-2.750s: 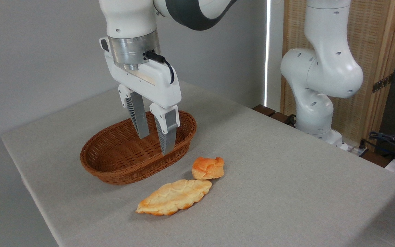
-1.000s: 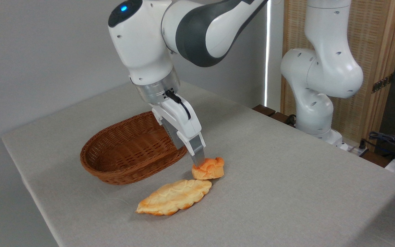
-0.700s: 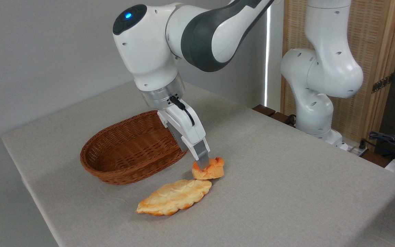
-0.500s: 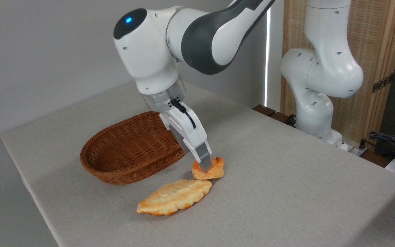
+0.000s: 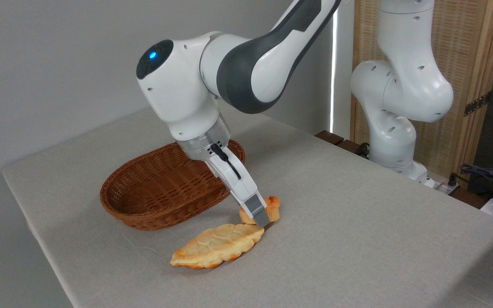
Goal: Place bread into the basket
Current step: 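Close the gripper on the orange roll and lift it, then carry the held roll over the basket and lower it inside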
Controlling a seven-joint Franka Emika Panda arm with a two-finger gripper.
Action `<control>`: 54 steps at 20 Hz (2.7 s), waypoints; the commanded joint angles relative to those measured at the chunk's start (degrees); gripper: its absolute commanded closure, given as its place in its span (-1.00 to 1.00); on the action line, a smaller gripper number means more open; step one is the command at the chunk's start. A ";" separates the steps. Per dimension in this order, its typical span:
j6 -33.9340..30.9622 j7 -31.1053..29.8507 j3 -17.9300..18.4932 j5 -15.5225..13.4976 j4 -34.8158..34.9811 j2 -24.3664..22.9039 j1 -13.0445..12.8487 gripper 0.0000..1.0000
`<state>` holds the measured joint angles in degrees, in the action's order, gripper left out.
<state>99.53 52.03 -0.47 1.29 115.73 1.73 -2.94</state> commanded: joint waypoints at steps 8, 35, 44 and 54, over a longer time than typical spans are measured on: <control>1.54 1.23 -0.15 0.82 -0.33 1.43 -0.49 -0.08; -2.42 1.50 -1.19 -0.76 -3.40 -4.98 -0.58 -0.12; 2.67 0.18 -7.17 -5.16 -7.71 -4.37 -0.58 -0.47; 10.94 -3.25 -12.89 -7.18 -7.71 -0.59 -0.75 -1.00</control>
<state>108.87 49.11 -12.37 -4.40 108.89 -0.58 -3.61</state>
